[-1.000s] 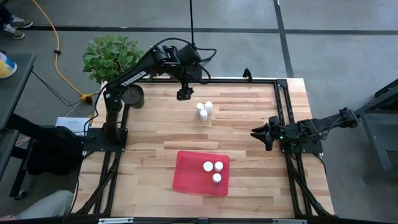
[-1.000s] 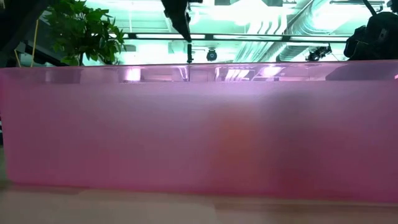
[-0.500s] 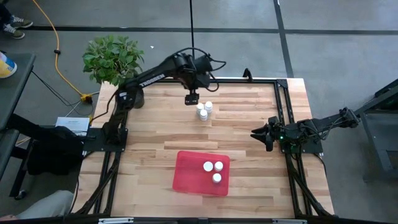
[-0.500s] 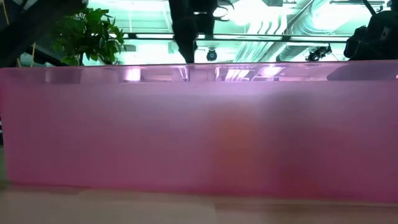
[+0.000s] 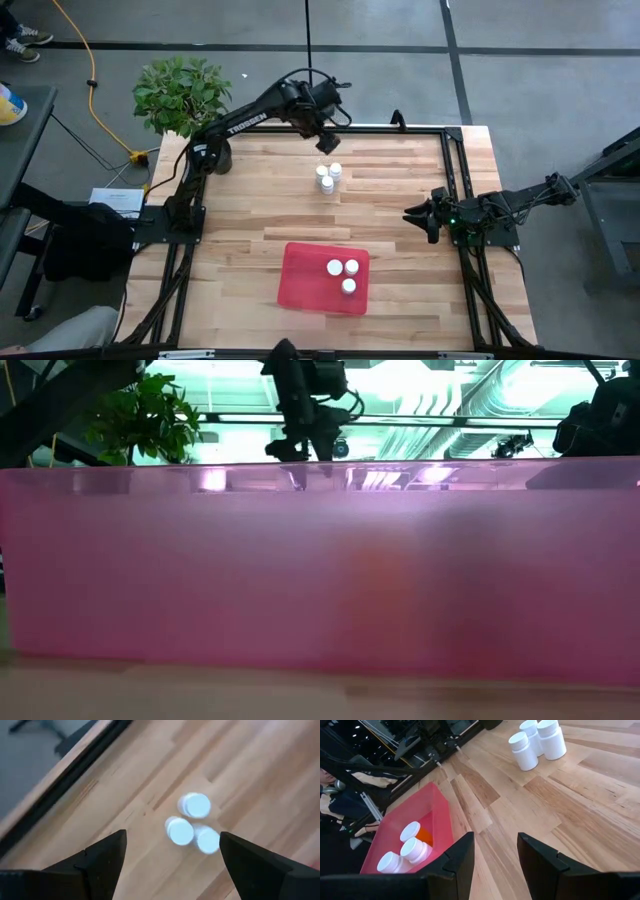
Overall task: Pick and place pill bottles into a basket
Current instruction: Put the white pill bottle into the red bin
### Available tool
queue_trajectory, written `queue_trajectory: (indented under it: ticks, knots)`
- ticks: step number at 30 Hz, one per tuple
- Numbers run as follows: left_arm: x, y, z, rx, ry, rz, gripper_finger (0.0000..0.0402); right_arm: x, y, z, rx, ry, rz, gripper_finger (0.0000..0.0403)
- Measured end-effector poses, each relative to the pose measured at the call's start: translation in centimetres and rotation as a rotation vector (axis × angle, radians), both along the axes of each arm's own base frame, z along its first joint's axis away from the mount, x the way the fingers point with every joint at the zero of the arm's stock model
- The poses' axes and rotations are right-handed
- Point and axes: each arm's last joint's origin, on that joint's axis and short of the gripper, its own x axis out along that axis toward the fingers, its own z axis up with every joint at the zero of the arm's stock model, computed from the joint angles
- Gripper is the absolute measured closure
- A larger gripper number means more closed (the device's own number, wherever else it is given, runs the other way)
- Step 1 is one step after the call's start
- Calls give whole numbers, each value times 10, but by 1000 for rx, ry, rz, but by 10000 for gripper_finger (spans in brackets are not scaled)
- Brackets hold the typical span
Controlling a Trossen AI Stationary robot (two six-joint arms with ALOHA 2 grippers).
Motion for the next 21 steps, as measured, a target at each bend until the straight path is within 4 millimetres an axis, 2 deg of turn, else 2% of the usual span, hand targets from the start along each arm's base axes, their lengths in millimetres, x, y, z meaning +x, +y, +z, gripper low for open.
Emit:
queue_trajectory:
  ticks: [5,11,14,21]
  knots:
    - [-4,8,0,-83,-51,230,48,0,0,0,0,0,-1,263]
    - [-4,10,0,-139,-88,359,48,0,0,0,1,0,-2,263]
    - [0,10,-6,-171,-82,400,48,0,0,0,2,-1,-2,263]
    - [15,13,-36,-254,-25,377,48,0,0,0,4,-1,-4,263]
